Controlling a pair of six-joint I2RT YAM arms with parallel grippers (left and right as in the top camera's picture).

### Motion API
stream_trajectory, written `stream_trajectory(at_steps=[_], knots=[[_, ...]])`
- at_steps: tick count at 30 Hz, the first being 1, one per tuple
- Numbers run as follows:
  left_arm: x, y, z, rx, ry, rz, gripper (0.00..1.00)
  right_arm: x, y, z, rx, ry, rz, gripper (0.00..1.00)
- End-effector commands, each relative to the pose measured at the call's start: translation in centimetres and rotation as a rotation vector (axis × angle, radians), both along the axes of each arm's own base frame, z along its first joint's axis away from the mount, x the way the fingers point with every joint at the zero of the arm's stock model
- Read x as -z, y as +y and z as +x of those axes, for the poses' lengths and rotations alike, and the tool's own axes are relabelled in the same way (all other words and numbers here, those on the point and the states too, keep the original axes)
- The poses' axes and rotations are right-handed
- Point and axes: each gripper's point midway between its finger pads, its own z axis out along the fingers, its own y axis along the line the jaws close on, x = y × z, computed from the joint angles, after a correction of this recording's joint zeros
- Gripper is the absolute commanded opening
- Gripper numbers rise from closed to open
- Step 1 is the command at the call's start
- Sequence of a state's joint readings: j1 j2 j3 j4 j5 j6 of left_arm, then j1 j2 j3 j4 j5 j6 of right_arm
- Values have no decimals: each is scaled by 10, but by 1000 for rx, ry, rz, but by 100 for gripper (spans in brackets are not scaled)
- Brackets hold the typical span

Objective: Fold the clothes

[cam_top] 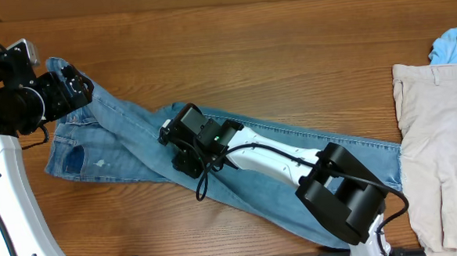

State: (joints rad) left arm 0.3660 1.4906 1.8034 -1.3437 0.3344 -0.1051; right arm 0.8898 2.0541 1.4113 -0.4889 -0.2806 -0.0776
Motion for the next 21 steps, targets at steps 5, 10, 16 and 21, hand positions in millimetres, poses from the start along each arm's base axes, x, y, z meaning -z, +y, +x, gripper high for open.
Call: stream_trajectory(at_steps=[5,10,16,21], knots=[[-2,-1,3,7,-9,-8,100,-6,2,9,14,-22,11,4],[-2,-1,3,7,-9,-8,100,-56,-4,36,57,-154,-39,4],[-2,-1,3,7,-9,-8,100,-101,-9,78,18,-368,-73,4],[-2,-1,3,7,-9,-8,100,-128,-36,142,92,-485,-17,4]])
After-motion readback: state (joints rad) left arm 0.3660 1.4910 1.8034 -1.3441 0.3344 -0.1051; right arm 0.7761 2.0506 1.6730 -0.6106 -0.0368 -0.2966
